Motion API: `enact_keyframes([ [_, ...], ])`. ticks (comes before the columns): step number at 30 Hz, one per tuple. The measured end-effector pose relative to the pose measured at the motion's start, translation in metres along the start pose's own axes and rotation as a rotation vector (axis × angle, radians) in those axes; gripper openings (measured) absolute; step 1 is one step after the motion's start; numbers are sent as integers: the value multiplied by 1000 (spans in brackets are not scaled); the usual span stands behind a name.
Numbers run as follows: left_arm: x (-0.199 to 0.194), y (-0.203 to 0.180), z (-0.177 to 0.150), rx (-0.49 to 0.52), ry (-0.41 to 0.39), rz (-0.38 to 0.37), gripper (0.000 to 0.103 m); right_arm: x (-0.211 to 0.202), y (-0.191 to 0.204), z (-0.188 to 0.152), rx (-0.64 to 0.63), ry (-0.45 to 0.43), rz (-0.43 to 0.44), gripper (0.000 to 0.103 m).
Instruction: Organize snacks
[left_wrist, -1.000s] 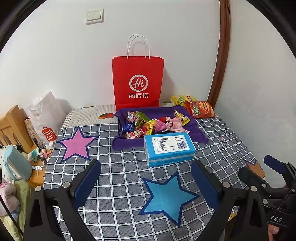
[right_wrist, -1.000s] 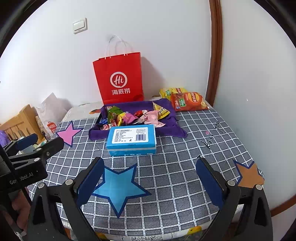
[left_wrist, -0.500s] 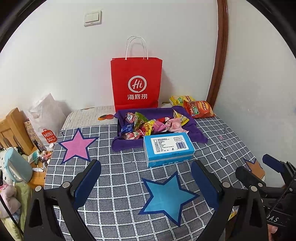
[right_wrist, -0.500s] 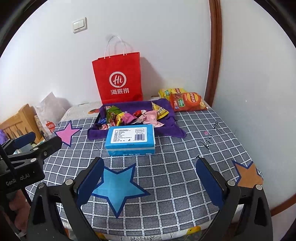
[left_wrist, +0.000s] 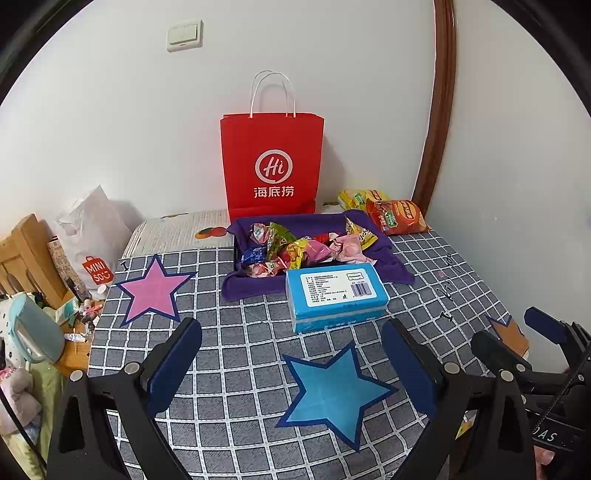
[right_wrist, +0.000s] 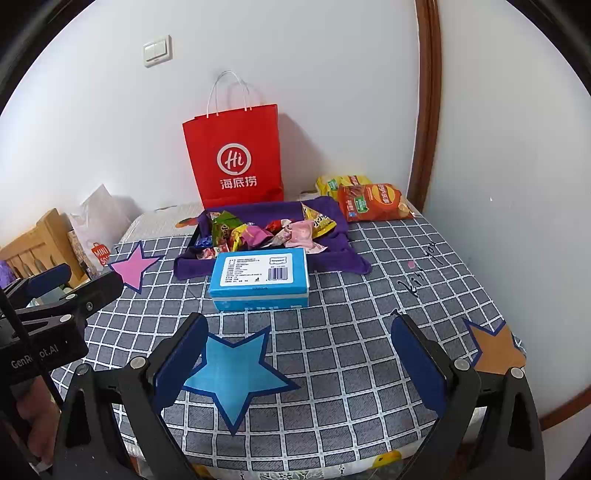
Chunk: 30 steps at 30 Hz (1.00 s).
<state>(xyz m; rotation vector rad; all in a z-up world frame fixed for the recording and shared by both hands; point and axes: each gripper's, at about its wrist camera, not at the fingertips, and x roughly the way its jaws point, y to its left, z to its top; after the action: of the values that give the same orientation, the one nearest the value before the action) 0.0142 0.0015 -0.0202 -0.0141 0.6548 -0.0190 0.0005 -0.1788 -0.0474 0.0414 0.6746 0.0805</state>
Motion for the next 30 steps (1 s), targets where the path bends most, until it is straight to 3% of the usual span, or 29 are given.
enact_keyframes([
  [30, -1, -2, -2, 2, -4, -7, 98, -3, -3, 2, 4, -9, 4, 99],
])
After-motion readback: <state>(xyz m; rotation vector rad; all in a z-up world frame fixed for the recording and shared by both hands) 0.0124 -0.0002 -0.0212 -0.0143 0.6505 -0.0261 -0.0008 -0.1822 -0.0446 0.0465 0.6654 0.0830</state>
